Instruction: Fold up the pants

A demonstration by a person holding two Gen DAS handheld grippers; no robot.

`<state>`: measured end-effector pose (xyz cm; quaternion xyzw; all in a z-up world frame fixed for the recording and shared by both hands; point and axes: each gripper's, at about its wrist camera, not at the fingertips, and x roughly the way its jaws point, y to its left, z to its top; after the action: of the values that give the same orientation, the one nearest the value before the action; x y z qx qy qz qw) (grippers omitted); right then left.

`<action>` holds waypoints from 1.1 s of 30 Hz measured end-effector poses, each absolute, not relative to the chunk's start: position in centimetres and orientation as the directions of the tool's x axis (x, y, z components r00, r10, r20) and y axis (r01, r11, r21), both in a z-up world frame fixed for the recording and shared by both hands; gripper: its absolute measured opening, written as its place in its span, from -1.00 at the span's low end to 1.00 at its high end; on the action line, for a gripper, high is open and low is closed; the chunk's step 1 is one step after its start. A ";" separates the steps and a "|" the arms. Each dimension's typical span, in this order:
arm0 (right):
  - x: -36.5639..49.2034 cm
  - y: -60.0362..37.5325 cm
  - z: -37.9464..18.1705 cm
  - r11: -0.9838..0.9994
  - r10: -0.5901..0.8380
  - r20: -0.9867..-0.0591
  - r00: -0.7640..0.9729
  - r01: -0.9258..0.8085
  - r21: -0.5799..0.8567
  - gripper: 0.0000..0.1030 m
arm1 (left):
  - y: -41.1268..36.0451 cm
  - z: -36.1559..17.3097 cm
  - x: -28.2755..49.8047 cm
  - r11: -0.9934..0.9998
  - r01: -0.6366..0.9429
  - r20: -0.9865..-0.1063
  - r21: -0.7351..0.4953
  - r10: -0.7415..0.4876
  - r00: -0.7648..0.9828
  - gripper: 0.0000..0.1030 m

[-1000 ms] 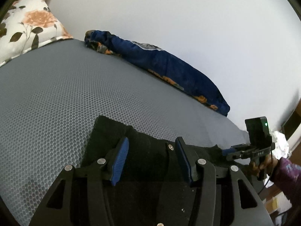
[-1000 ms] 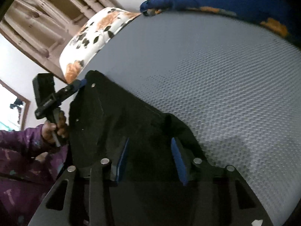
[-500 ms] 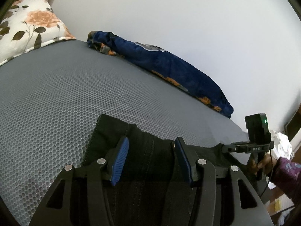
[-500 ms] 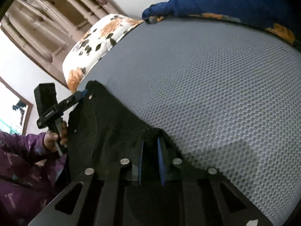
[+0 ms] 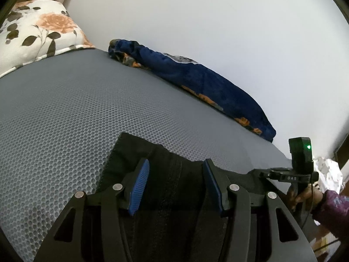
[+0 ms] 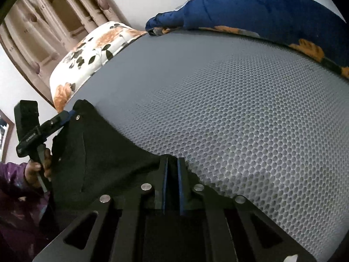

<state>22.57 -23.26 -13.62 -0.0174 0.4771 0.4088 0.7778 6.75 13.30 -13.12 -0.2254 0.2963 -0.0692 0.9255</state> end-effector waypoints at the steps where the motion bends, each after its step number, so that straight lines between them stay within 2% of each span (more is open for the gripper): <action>1: 22.5 -23.3 -13.7 0.667 0.619 -0.755 0.219 -0.654 0.357 -0.90 | 13.3 -13.2 6.7 0.888 -0.005 -0.516 -0.459 -0.262 0.815 0.02; 3: 22.7 -23.4 -13.7 0.661 0.632 -0.746 0.213 -0.650 0.375 -0.89 | 13.4 -13.1 6.8 0.886 -0.002 -0.516 -0.463 -0.268 0.814 0.02; 4: 23.0 -23.8 -13.7 0.656 0.649 -0.734 0.200 -0.636 0.407 -0.79 | 13.5 -13.2 6.8 0.881 -0.004 -0.517 -0.472 -0.273 0.811 0.02; 5: 23.7 -24.6 -13.7 0.661 0.672 -0.713 0.200 -0.596 0.456 -0.52 | 13.6 -13.2 6.8 0.875 -0.005 -0.513 -0.484 -0.279 0.812 0.02; 6: 24.2 -25.3 -13.8 0.665 0.687 -0.699 0.199 -0.560 0.495 -0.11 | 13.7 -13.2 6.7 0.871 -0.005 -0.511 -0.492 -0.284 0.811 0.03; 7: 24.9 -26.6 -13.9 0.666 0.709 -0.677 0.199 -0.505 0.549 0.00 | 13.8 -13.2 6.7 0.869 -0.007 -0.513 -0.495 -0.286 0.810 0.03; 10: 25.1 -31.3 -12.9 0.711 0.703 -0.630 0.330 -0.348 0.611 0.00 | 13.8 -13.0 6.8 0.864 0.001 -0.508 -0.503 -0.297 0.808 0.06; 12: 23.0 -33.3 -11.5 0.680 0.731 -0.569 0.377 -0.332 0.653 0.01 | 13.9 -12.8 6.9 0.855 0.001 -0.508 -0.519 -0.309 0.804 0.09; 14: 20.4 -33.2 -10.5 0.661 0.750 -0.554 0.362 -0.381 0.646 0.01 | 14.3 -12.5 6.7 0.836 0.000 -0.490 -0.548 -0.321 0.811 0.11; 16: 17.6 -32.2 -11.0 0.699 0.712 -0.619 0.332 -0.424 0.576 0.02 | 14.5 -12.4 6.7 0.828 -0.013 -0.486 -0.561 -0.317 0.815 0.15; 18: 16.0 -31.9 -13.3 0.744 0.657 -0.697 0.288 -0.393 0.540 0.01 | 14.6 -12.2 6.6 0.827 -0.018 -0.484 -0.562 -0.311 0.818 0.16; 19: 15.3 -32.6 -14.2 0.760 0.644 -0.705 0.297 -0.362 0.541 -0.18 | 14.6 -12.1 6.6 0.834 -0.020 -0.490 -0.552 -0.304 0.817 0.16; 22: 13.6 -37.0 -13.3 0.762 0.634 -0.644 0.429 -0.203 0.615 -0.08 | 14.3 -11.3 6.2 0.871 -0.022 -0.515 -0.490 -0.270 0.814 0.16; 24: 10.2 -41.3 -11.9 0.701 0.637 -0.533 0.557 -0.130 0.701 -0.02 | 14.1 -10.1 5.7 0.886 -0.014 -0.518 -0.464 -0.258 0.816 0.20; 25: 8.5 -42.9 -11.5 0.679 0.625 -0.493 0.606 -0.110 0.726 0.06 | 13.9 -9.5 5.3 0.891 -0.003 -0.511 -0.453 -0.257 0.821 0.30; 28: 0.0 -49.2 -9.9 0.657 0.489 -0.416 0.767 -0.010 0.754 0.29 | 12.9 -7.4 4.0 0.908 0.045 -0.485 -0.416 -0.263 0.834 0.42; 33: -14.6 -56.6 -11.2 0.671 0.219 -0.510 0.832 0.251 0.698 0.31 | 9.8 -5.7 2.6 0.891 0.132 -0.477 -0.435 -0.352 0.806 0.51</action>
<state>-14.61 -56.56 -11.21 0.4053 0.2896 -0.0091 0.8670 2.63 9.85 -5.71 -0.1943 0.2834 -0.1300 0.9301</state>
